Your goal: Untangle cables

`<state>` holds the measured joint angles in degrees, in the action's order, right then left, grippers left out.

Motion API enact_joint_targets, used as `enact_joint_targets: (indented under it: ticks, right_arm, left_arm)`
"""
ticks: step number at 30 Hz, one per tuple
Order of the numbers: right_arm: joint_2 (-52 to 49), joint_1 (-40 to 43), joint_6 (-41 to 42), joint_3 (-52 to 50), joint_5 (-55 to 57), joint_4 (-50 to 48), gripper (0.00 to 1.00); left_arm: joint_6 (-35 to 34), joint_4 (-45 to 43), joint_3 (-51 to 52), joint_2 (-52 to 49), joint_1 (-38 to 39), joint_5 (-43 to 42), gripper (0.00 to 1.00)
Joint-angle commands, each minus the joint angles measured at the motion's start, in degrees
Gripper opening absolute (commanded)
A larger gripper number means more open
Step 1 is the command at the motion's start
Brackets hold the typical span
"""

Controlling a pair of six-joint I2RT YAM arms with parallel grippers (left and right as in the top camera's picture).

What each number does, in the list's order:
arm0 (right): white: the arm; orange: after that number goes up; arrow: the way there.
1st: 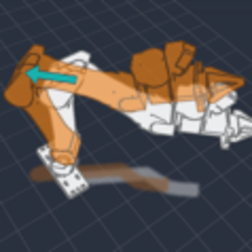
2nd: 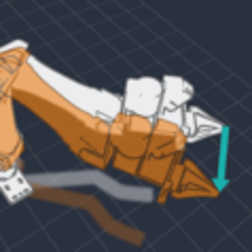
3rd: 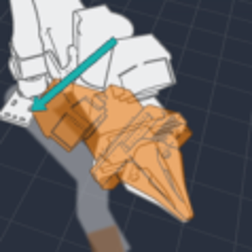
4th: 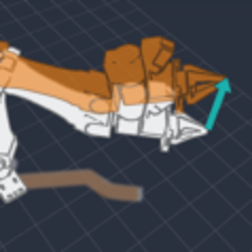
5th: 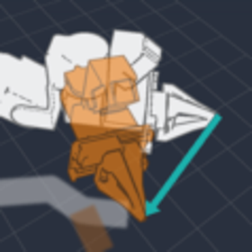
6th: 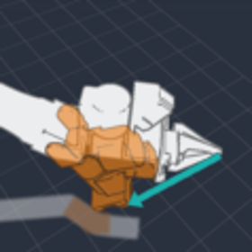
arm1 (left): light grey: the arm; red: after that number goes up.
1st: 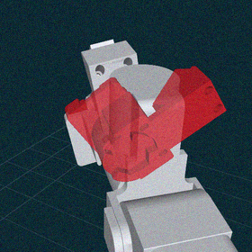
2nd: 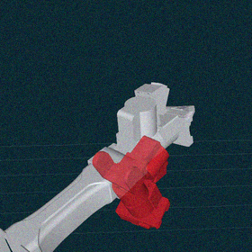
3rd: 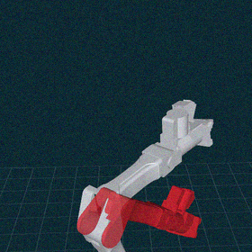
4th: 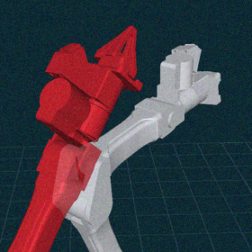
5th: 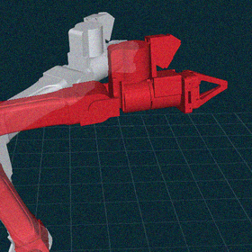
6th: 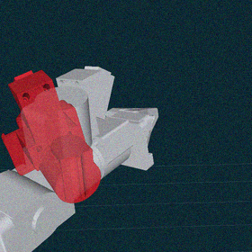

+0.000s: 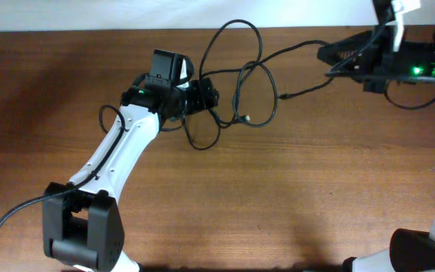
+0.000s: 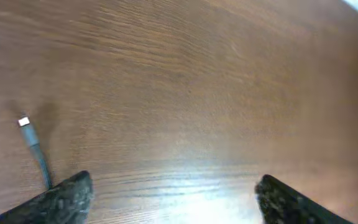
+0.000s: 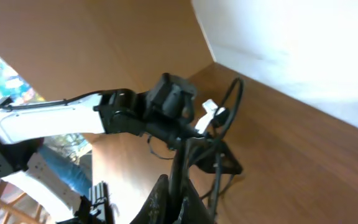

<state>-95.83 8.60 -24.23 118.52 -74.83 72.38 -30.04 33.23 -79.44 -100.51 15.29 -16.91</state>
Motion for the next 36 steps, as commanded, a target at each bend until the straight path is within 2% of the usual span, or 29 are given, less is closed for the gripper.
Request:
enact_joint_targets:
  ticks: [1, 3, 5, 6, 13, 17, 19, 22, 29, 36]
  right_arm:
    - [1.62, 3.58, 0.83, 1.44, -2.54, -0.42, 0.04]
    - [1.62, 5.29, 1.2, 1.44, -2.54, -0.33, 0.04]
    - [1.62, 6.8, 1.2, 1.44, -2.56, -0.2, 0.04]
    - [1.62, 7.85, 1.2, 1.44, -2.56, -0.2, 0.04]
    - [1.62, 13.31, 1.22, 1.44, -2.86, -0.2, 0.04]
    - [1.62, 15.15, 1.2, 1.44, -2.93, 0.09, 0.04]
    - [1.62, 15.17, 1.18, 1.44, -2.71, 0.02, 0.04]
    - [1.62, 15.41, 1.18, 1.44, -2.69, -0.46, 0.04]
    - [1.62, 18.71, 1.2, 1.44, -2.49, -1.27, 0.04]
    - [1.62, 28.74, 1.2, 1.44, -2.54, -1.31, 0.04]
  left_arm:
    - [7.72, 0.98, 0.04, -0.52, -0.83, -1.81, 0.74]
    - [8.2, 2.69, 0.04, -0.52, -0.83, 1.05, 0.76]
    - [8.33, 4.92, 0.04, -0.52, -1.11, 4.98, 0.9]
    - [9.14, 5.97, 0.04, -0.52, -1.29, 6.27, 0.91]
    - [11.96, 10.34, 0.04, -0.52, -1.86, 12.24, 0.91]
    - [11.96, 10.95, 0.04, -0.52, -2.01, 11.26, 0.76]
    - [12.24, 10.78, 0.04, -0.52, -1.95, 10.78, 0.61]
    - [14.82, 10.97, 0.04, -0.52, -1.97, 10.49, 0.56]
    - [16.94, 11.43, 0.04, -0.52, -1.97, 10.54, 0.67]
    - [21.03, 12.72, 0.04, -0.52, -1.97, 10.78, 0.75]
